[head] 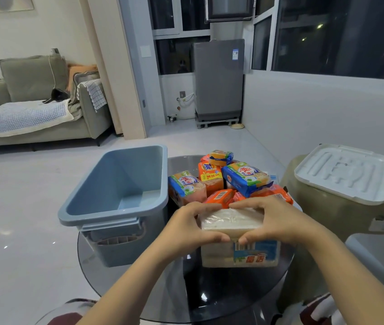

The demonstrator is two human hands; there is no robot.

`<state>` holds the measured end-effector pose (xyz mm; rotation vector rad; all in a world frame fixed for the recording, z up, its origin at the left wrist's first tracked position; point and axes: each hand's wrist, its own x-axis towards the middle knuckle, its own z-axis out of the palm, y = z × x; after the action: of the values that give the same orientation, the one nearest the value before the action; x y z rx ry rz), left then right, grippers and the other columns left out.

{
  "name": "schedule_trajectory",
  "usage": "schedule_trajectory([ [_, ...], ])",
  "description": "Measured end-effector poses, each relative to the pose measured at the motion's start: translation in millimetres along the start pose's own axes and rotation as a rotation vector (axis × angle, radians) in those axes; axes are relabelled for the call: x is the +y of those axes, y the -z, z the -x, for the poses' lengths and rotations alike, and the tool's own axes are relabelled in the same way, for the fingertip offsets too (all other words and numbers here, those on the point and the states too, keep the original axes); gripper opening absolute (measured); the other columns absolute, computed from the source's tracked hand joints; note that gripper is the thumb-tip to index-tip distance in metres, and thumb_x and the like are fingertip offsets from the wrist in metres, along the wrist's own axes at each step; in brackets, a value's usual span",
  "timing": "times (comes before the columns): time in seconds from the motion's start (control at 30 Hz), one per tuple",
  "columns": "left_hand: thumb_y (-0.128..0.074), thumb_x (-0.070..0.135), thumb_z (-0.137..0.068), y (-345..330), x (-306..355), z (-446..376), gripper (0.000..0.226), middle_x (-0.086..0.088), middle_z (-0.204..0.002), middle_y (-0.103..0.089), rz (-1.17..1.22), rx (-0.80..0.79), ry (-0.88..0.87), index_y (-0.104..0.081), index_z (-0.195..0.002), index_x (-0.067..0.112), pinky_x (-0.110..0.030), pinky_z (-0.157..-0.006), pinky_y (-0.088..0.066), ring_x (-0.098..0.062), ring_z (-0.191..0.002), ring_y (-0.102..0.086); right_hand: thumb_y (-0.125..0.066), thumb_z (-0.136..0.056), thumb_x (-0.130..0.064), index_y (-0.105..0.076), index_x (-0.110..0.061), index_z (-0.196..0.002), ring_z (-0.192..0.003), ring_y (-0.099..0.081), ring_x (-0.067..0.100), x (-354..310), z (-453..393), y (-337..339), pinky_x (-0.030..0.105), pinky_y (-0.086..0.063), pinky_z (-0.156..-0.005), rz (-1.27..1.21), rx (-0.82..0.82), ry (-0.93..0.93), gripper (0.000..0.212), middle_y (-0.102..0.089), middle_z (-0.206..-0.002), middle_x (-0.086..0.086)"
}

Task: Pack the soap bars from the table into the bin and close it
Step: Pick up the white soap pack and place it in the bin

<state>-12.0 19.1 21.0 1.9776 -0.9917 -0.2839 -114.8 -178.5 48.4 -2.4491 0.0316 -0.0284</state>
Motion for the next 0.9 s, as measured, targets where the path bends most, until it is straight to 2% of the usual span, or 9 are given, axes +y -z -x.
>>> schedule_trajectory([
  [0.1,-0.084,0.056,-0.045,7,13,5,0.072,0.018,-0.110,-0.066,0.093,0.096,0.011,-0.066,-0.113,0.040,-0.019,-0.085,-0.054,0.003,-0.103,-0.062,-0.079,-0.054,-0.056,-0.052,-0.063,-0.105,-0.104,-0.045,-0.009,-10,3,13,0.011,-0.040,-0.072,-0.035,0.082,0.041,0.058,-0.045,-0.107,-0.038],
  [0.2,-0.087,0.054,-0.043,14,26,11,0.059,0.012,-0.101,-0.072,0.236,0.114,0.020,-0.069,-0.100,0.047,-0.020,-0.064,-0.057,-0.002,-0.089,-0.069,-0.076,-0.046,-0.063,-0.057,-0.062,-0.101,-0.100,-0.050,-0.012,-23,6,24,0.011,-0.043,-0.071,-0.102,0.128,0.070,0.058,-0.054,-0.102,-0.039],
  [0.3,-0.088,0.054,-0.043,25,41,16,0.063,0.009,-0.103,-0.071,0.308,0.104,0.039,-0.072,-0.103,0.037,-0.025,-0.071,-0.059,-0.005,-0.093,-0.069,-0.079,-0.047,-0.055,-0.061,-0.057,-0.101,-0.094,-0.057,-0.015,-37,8,35,0.009,-0.051,-0.065,-0.223,0.130,0.108,0.057,-0.059,-0.100,-0.039],
  [0.43,-0.086,0.055,-0.047,57,66,16,0.060,0.020,-0.087,-0.074,0.166,0.163,-0.030,-0.072,-0.102,0.034,-0.004,-0.063,-0.048,0.010,-0.081,-0.067,-0.083,-0.047,-0.049,-0.066,-0.045,-0.101,-0.091,-0.064,-0.007,-60,2,49,0.008,-0.051,-0.067,-0.303,0.165,0.174,0.057,-0.067,-0.099,-0.028],
  [0.53,-0.087,0.049,-0.051,88,78,11,0.047,0.031,-0.080,-0.071,0.073,0.158,-0.042,-0.070,-0.093,0.041,-0.001,-0.061,-0.045,0.013,-0.075,-0.066,-0.083,-0.045,-0.048,-0.068,-0.040,-0.099,-0.088,-0.066,-0.002,-79,-12,56,0.012,-0.053,-0.068,-0.338,0.199,0.225,0.057,-0.069,-0.097,-0.023],
  [0.63,-0.083,0.059,-0.045,121,90,5,0.042,0.028,-0.082,-0.071,-0.063,0.082,-0.047,-0.067,-0.083,0.055,-0.004,-0.066,-0.047,0.012,-0.080,-0.065,-0.083,-0.045,-0.044,-0.069,-0.039,-0.097,-0.087,-0.066,-0.002,-96,-33,61,0.011,-0.052,-0.067,-0.363,0.195,0.266,0.054,-0.070,-0.096,-0.022],
  [0.77,-0.079,0.061,-0.045,158,95,-7,0.079,0.024,-0.111,-0.064,-0.237,-0.051,0.001,-0.065,-0.118,0.034,-0.015,-0.090,-0.050,0.006,-0.101,-0.062,-0.084,-0.047,-0.041,-0.068,-0.039,-0.098,-0.090,-0.068,0.002,-114,-66,58,0.016,-0.054,-0.071,-0.384,0.140,0.299,0.053,-0.071,-0.098,-0.016],
  [0.83,-0.083,0.053,-0.053,170,91,-11,0.078,0.017,-0.115,-0.065,-0.240,-0.049,0.027,-0.062,-0.124,0.028,-0.021,-0.093,-0.051,0.002,-0.102,-0.063,-0.084,-0.048,-0.041,-0.068,-0.039,-0.099,-0.092,-0.068,0.005,-119,-84,54,0.022,-0.056,-0.077,-0.398,0.124,0.311,0.054,-0.072,-0.100,-0.012],
  [0.9,-0.084,0.045,-0.059,180,83,-13,0.068,0.017,-0.112,-0.066,-0.207,0.007,0.040,-0.065,-0.121,0.027,-0.019,-0.091,-0.051,0.003,-0.101,-0.063,-0.084,-0.047,-0.043,-0.068,-0.040,-0.098,-0.093,-0.067,0.005,-124,-102,51,0.024,-0.055,-0.080,-0.403,0.117,0.329,0.054,-0.072,-0.100,-0.012],
])
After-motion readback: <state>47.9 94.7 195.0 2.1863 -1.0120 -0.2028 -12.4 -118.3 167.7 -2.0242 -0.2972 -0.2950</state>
